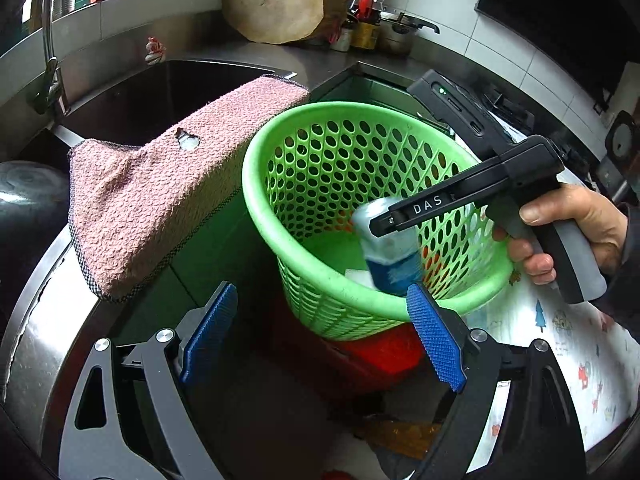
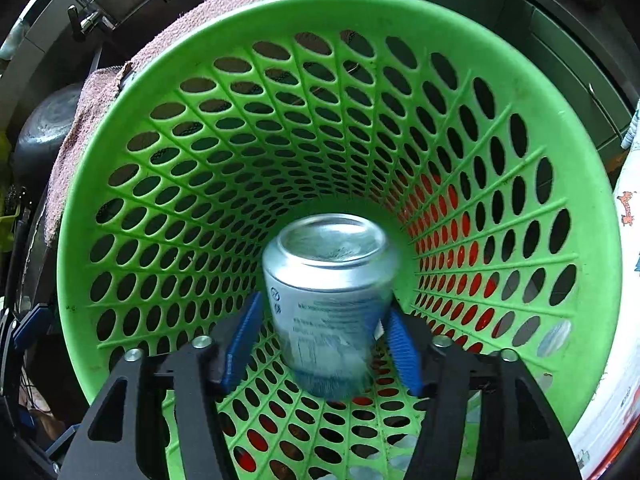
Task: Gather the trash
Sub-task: 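Carry the can over the green basket and release it with the right tool, then grasp the red cup with the right tool and lift it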
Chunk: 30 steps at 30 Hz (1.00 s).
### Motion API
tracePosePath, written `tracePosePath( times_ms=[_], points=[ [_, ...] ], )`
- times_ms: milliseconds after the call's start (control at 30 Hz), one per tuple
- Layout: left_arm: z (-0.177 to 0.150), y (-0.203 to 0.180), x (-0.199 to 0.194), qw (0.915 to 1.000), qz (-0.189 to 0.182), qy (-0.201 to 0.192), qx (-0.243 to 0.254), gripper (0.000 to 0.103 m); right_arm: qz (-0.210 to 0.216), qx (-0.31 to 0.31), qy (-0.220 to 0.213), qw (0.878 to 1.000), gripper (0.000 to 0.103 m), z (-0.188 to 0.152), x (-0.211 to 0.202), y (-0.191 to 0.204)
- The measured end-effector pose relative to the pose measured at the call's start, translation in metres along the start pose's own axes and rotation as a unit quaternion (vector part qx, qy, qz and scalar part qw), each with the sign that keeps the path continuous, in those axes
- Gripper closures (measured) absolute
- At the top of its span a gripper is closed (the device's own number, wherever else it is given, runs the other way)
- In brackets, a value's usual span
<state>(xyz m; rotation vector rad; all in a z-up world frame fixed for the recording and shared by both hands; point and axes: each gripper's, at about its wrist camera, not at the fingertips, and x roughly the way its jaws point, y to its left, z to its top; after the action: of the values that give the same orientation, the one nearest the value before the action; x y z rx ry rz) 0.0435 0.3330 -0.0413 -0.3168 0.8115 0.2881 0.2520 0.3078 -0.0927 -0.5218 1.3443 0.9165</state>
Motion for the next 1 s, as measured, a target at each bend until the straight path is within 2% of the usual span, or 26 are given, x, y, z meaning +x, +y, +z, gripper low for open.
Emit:
tracePosePath(
  times_ms=[233, 367, 500, 667, 867, 1000],
  points=[
    [0.003, -0.008, -0.015, 0.9999, -0.005, -0.015, 0.003, 0.017, 0.003, 0.008, -0.062, 0.998, 0.031, -0.012, -0.051, -0.006],
    [0.002, -0.017, -0.023, 0.9996, -0.01, -0.022, 0.011, 0.017, 0.002, 0.023, -0.116, 0.993, 0.022, -0.037, -0.09, -0.014],
    [-0.001, -0.026, -0.029, 0.9993, -0.022, -0.026, 0.017, 0.016, -0.003, 0.038, -0.164, 0.986, 0.018, -0.074, -0.126, -0.023],
    [-0.004, -0.046, -0.035, 0.9982, -0.043, -0.028, 0.029, 0.016, -0.031, 0.06, -0.207, 0.976, 0.016, -0.133, -0.165, -0.041],
    [-0.007, -0.075, -0.042, 0.996, -0.067, -0.029, 0.05, 0.016, -0.059, 0.078, -0.235, 0.967, 0.014, -0.203, -0.205, -0.067],
    [-0.011, -0.095, -0.048, 0.9943, -0.077, -0.031, 0.067, 0.015, -0.093, 0.068, -0.237, 0.965, 0.012, -0.248, -0.228, -0.084]
  ],
)
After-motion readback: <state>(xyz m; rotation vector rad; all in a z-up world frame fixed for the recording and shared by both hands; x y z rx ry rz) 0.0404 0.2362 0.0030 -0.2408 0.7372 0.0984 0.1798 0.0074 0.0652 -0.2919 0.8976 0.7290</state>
